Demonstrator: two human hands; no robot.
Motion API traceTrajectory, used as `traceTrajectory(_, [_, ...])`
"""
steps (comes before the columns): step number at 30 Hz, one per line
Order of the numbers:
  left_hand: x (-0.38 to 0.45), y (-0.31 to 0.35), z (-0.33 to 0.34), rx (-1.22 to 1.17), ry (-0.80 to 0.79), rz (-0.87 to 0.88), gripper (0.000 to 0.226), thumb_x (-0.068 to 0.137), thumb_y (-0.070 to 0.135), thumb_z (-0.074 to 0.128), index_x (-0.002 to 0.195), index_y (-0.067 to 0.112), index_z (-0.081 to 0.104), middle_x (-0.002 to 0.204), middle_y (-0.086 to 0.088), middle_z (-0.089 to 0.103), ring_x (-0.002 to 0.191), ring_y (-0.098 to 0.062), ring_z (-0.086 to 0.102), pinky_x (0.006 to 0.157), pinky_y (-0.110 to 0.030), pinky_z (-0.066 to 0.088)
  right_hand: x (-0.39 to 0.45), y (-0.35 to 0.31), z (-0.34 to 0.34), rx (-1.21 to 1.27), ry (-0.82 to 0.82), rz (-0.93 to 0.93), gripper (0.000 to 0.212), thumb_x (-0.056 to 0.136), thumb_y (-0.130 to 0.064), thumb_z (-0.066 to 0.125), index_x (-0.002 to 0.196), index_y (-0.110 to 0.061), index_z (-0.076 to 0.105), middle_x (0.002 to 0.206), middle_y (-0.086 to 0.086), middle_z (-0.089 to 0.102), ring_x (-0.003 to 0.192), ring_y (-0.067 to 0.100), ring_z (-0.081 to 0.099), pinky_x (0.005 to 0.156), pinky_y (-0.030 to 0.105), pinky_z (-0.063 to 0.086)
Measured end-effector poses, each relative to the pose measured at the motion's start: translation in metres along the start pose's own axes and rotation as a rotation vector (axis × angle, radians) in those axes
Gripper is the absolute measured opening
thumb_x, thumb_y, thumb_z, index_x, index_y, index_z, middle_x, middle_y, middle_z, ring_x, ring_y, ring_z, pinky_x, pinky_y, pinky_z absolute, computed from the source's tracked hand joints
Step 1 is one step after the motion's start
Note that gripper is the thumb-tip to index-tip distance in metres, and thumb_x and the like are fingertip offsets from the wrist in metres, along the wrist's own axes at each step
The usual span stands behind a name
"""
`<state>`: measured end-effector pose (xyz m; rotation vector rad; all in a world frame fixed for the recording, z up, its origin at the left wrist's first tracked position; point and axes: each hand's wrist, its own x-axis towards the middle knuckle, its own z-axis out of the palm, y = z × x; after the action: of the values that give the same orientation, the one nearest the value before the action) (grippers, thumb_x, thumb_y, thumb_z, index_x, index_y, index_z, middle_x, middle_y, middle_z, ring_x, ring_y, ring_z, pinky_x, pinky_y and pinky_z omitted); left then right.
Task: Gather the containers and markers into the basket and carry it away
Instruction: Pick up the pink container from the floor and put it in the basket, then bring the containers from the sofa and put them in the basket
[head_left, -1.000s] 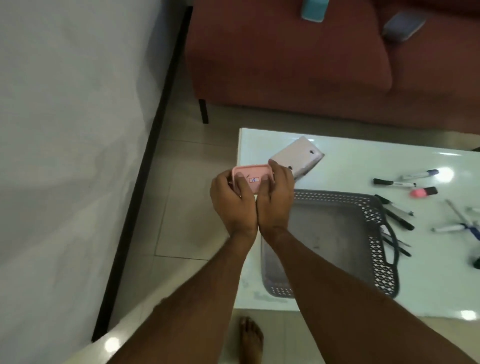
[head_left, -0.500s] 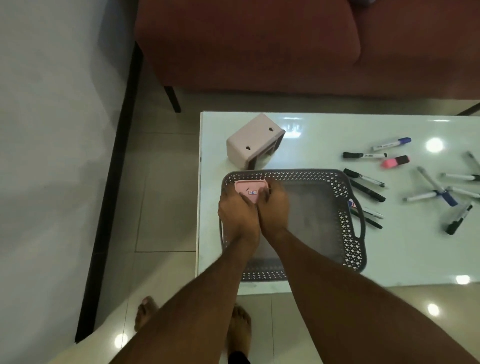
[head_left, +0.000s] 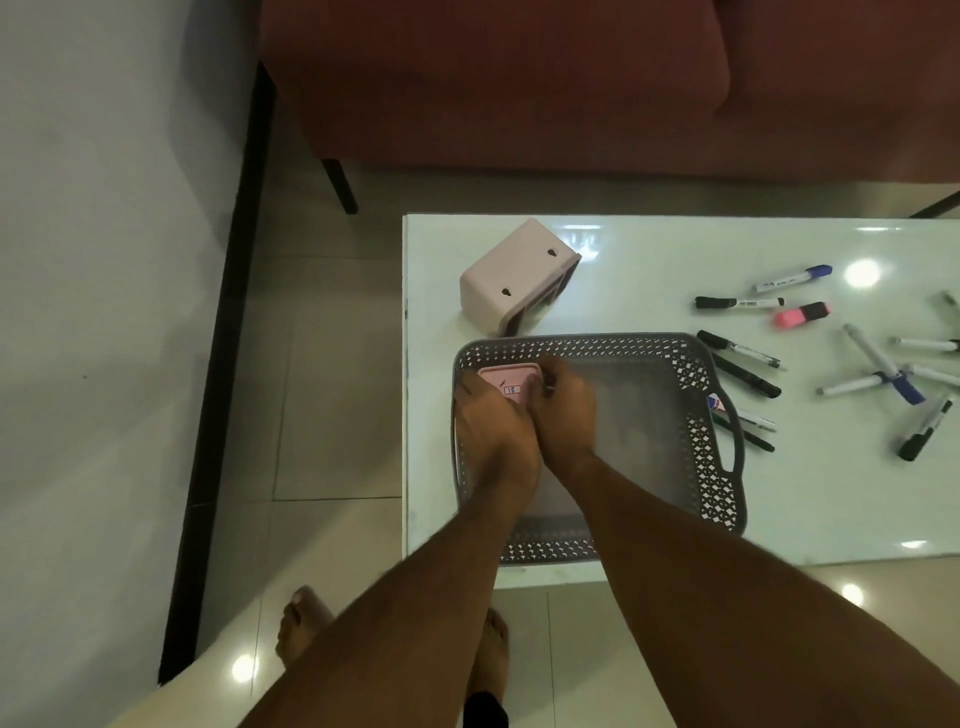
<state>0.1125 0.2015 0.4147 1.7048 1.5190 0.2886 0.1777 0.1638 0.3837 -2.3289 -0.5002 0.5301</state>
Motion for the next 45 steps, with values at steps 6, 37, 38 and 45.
traceTrajectory(6, [-0.005, 0.008, -0.023, 0.047, 0.027, 0.221, 0.054, 0.095, 0.029, 0.068, 0.143, 0.013, 0.048, 0.140, -0.009, 0.060, 0.125, -0.026, 0.061, 0.105, -0.039, 0.054, -0.011, -0.025, -0.020, -0.239, 0.187, -0.253, 0.029, 0.104, -0.011, 0.048, 0.129, -0.003, 0.058, 0.124, 0.014, 0.062, 0.113, 0.027, 0.057, 0.095, 0.040, 0.049])
traceTrajectory(37, [0.405, 0.085, -0.195, 0.802, 0.158, 0.857, 0.071, 0.108, 0.046, 0.021, 0.159, -0.002, 0.014, 0.167, -0.023, 0.018, 0.157, -0.034, 0.014, 0.129, -0.047, 0.009, 0.228, -0.278, 0.076, -0.752, 0.182, -0.487, 0.057, 0.110, -0.033, 0.034, 0.157, -0.001, 0.029, 0.164, 0.019, 0.032, 0.155, 0.033, 0.026, 0.127, 0.051, 0.022])
traceTrajectory(38, [0.412, 0.089, -0.195, 0.799, 0.180, 0.858, 0.071, 0.108, 0.046, 0.020, 0.159, -0.002, 0.014, 0.167, -0.023, 0.018, 0.157, -0.033, 0.014, 0.129, -0.047, 0.009, 0.235, -0.282, 0.078, -0.754, 0.197, -0.494, 0.057, 0.110, -0.033, 0.034, 0.157, -0.001, 0.029, 0.164, 0.019, 0.032, 0.155, 0.034, 0.026, 0.127, 0.051, 0.022])
traceTrajectory(45, [0.509, 0.171, -0.136, 0.802, 0.096, 0.867, 0.070, 0.107, 0.044, 0.026, 0.158, -0.003, 0.020, 0.166, -0.022, 0.024, 0.156, -0.033, 0.018, 0.129, -0.048, 0.013, 0.373, -0.295, 0.069, -0.740, 0.158, -0.408, 0.058, 0.109, -0.034, 0.036, 0.157, -0.001, 0.030, 0.163, 0.019, 0.033, 0.154, 0.033, 0.028, 0.127, 0.050, 0.022])
